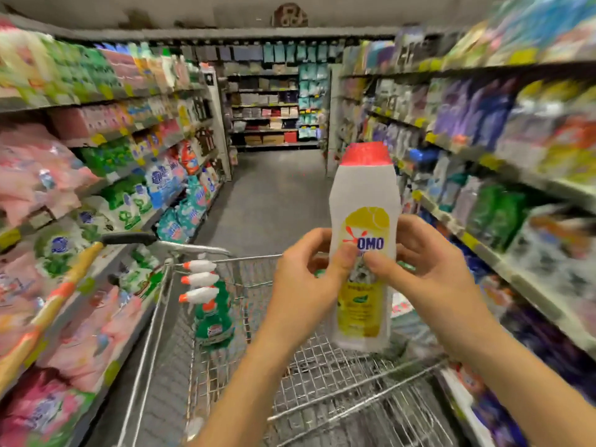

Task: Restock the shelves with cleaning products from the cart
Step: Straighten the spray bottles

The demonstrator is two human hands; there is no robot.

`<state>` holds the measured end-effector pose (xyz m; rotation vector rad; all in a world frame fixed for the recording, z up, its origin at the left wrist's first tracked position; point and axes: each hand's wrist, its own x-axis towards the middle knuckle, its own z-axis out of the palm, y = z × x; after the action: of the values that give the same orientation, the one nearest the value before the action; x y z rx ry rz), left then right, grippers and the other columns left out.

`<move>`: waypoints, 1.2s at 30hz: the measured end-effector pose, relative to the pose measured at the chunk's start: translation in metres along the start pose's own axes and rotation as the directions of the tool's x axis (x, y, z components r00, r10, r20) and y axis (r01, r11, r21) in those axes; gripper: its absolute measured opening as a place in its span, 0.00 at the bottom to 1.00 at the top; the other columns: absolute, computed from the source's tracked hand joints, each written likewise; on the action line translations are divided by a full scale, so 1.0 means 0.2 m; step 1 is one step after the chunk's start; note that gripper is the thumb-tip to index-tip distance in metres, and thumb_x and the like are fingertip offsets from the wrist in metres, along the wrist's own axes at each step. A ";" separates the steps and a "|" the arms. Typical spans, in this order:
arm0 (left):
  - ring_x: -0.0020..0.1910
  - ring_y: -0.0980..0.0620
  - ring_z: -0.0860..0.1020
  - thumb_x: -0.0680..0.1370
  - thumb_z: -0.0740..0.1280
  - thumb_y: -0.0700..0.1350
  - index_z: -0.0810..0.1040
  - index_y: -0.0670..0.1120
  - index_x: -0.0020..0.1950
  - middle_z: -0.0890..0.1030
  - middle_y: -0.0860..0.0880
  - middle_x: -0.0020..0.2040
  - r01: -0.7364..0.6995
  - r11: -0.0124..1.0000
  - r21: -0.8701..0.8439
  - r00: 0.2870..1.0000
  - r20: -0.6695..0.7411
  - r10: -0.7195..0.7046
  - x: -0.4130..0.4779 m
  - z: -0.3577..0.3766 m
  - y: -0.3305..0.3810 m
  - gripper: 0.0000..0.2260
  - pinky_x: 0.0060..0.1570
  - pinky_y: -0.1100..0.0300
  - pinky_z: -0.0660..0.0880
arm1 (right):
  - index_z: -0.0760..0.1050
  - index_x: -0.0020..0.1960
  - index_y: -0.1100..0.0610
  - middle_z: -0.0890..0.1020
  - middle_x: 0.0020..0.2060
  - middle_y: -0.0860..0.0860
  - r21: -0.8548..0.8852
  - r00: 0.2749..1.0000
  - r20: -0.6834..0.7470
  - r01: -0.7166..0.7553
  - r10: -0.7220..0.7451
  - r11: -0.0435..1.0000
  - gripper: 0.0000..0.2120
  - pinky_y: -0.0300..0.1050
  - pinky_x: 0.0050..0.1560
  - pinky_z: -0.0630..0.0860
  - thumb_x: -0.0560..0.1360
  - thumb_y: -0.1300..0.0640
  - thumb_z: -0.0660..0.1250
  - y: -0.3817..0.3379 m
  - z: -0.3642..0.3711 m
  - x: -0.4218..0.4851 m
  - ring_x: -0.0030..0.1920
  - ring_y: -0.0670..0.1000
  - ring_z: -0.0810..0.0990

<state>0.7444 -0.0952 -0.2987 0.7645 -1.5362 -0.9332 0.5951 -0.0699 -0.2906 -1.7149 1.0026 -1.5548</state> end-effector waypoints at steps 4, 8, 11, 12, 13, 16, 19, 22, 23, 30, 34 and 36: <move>0.46 0.46 0.83 0.75 0.65 0.52 0.80 0.41 0.53 0.84 0.46 0.48 -0.044 0.996 -0.082 0.986 0.155 0.056 -0.04 0.27 0.16 0.15 0.46 0.49 0.80 | 0.77 0.57 0.48 0.84 0.52 0.48 -0.109 0.986 -0.165 0.000 -0.018 0.994 0.16 0.43 0.46 0.80 0.70 0.48 0.72 -0.21 -0.24 -0.18 0.51 0.51 0.83; 0.46 0.45 0.82 0.74 0.64 0.51 0.80 0.42 0.52 0.84 0.45 0.48 -0.088 0.985 -0.150 0.954 0.273 0.126 -0.06 0.56 0.30 0.15 0.48 0.44 0.79 | 0.76 0.57 0.50 0.84 0.52 0.49 -0.222 0.949 -0.310 -0.014 -0.057 0.975 0.19 0.53 0.52 0.79 0.68 0.46 0.72 -0.39 -0.49 -0.36 0.52 0.53 0.82; 0.45 0.48 0.83 0.74 0.65 0.52 0.80 0.45 0.52 0.84 0.47 0.48 -0.069 0.972 -0.224 0.915 0.374 0.151 -0.10 0.80 0.39 0.13 0.47 0.49 0.80 | 0.76 0.57 0.51 0.84 0.52 0.49 -0.272 0.914 -0.398 -0.034 -0.080 0.962 0.20 0.52 0.51 0.81 0.67 0.47 0.73 -0.52 -0.67 -0.50 0.51 0.53 0.83; 0.45 0.49 0.83 0.74 0.65 0.52 0.81 0.45 0.52 0.84 0.48 0.48 -0.068 0.966 -0.248 0.898 0.408 0.167 -0.11 0.88 0.43 0.13 0.46 0.51 0.81 | 0.76 0.57 0.51 0.84 0.52 0.49 -0.288 0.904 -0.419 -0.040 -0.088 0.957 0.20 0.50 0.50 0.81 0.68 0.48 0.73 -0.56 -0.73 -0.55 0.51 0.52 0.83; 0.45 0.50 0.83 0.75 0.66 0.51 0.81 0.45 0.52 0.84 0.48 0.48 -0.066 0.959 -0.275 0.878 0.441 0.187 -0.13 0.97 0.47 0.13 0.45 0.53 0.81 | 0.76 0.57 0.51 0.84 0.51 0.49 -0.301 0.893 -0.440 -0.043 -0.098 0.953 0.19 0.47 0.50 0.80 0.68 0.49 0.74 -0.61 -0.80 -0.61 0.50 0.51 0.83; 0.44 0.48 0.84 0.75 0.67 0.52 0.80 0.44 0.52 0.85 0.47 0.47 -0.073 0.933 -0.353 0.818 0.514 0.259 -0.20 1.25 0.61 0.13 0.44 0.51 0.81 | 0.77 0.56 0.52 0.84 0.50 0.49 -0.360 0.852 -0.502 -0.049 -0.149 0.932 0.17 0.40 0.47 0.80 0.69 0.51 0.74 -0.77 -1.02 -0.78 0.49 0.49 0.84; 0.43 0.46 0.83 0.75 0.65 0.52 0.80 0.44 0.51 0.85 0.47 0.45 -0.074 0.900 -0.430 0.767 0.552 0.327 -0.29 1.56 0.78 0.13 0.43 0.49 0.81 | 0.77 0.55 0.51 0.85 0.49 0.49 -0.436 0.803 -0.556 -0.063 -0.213 0.898 0.15 0.37 0.43 0.79 0.69 0.53 0.73 -0.94 -1.26 -0.95 0.47 0.49 0.84; 0.44 0.47 0.84 0.73 0.64 0.53 0.80 0.44 0.52 0.85 0.47 0.45 -0.048 0.866 -0.498 0.716 0.587 0.378 -0.39 1.84 0.94 0.15 0.44 0.51 0.81 | 0.77 0.55 0.50 0.85 0.48 0.48 -0.527 0.776 -0.573 -0.104 -0.262 0.844 0.16 0.38 0.44 0.80 0.68 0.52 0.72 -1.12 -1.49 -1.11 0.46 0.48 0.84; 0.45 0.47 0.84 0.73 0.64 0.53 0.81 0.44 0.52 0.85 0.47 0.46 -0.041 0.855 -0.518 0.700 0.596 0.394 -0.42 1.94 0.99 0.16 0.45 0.50 0.81 | 0.77 0.56 0.51 0.85 0.48 0.48 -0.551 0.774 -0.572 -0.119 -0.270 0.826 0.16 0.38 0.44 0.80 0.69 0.52 0.72 -1.17 -1.57 -1.16 0.47 0.48 0.84; 0.43 0.52 0.84 0.72 0.65 0.55 0.81 0.45 0.50 0.85 0.49 0.44 -0.010 0.797 -0.603 0.627 0.618 0.475 -0.48 2.46 1.25 0.16 0.41 0.57 0.82 | 0.77 0.56 0.51 0.85 0.49 0.47 -0.621 0.754 -0.588 -0.187 -0.294 0.761 0.19 0.38 0.46 0.80 0.67 0.50 0.72 -1.44 -2.05 -1.35 0.49 0.47 0.84; 0.44 0.53 0.84 0.71 0.65 0.55 0.81 0.45 0.52 0.86 0.49 0.45 -0.006 0.749 -0.662 0.581 0.607 0.542 -0.38 2.65 1.39 0.17 0.39 0.60 0.81 | 0.75 0.59 0.50 0.85 0.50 0.46 -0.675 0.772 -0.557 -0.207 -0.306 0.708 0.20 0.38 0.46 0.80 0.68 0.51 0.71 -1.59 -2.25 -1.29 0.49 0.46 0.84; 0.43 0.54 0.84 0.73 0.64 0.53 0.80 0.44 0.53 0.86 0.50 0.45 0.006 0.716 -0.698 0.553 0.599 0.579 -0.29 2.72 1.46 0.16 0.36 0.64 0.79 | 0.74 0.60 0.52 0.85 0.50 0.48 -0.705 0.790 -0.531 -0.211 -0.306 0.677 0.21 0.39 0.44 0.81 0.68 0.51 0.71 -1.68 -2.33 -1.20 0.48 0.47 0.85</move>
<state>0.2238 0.1770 -0.1007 -0.5459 -1.8208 -1.5146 0.1718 0.3341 -0.0782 -1.7177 2.2072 -1.9620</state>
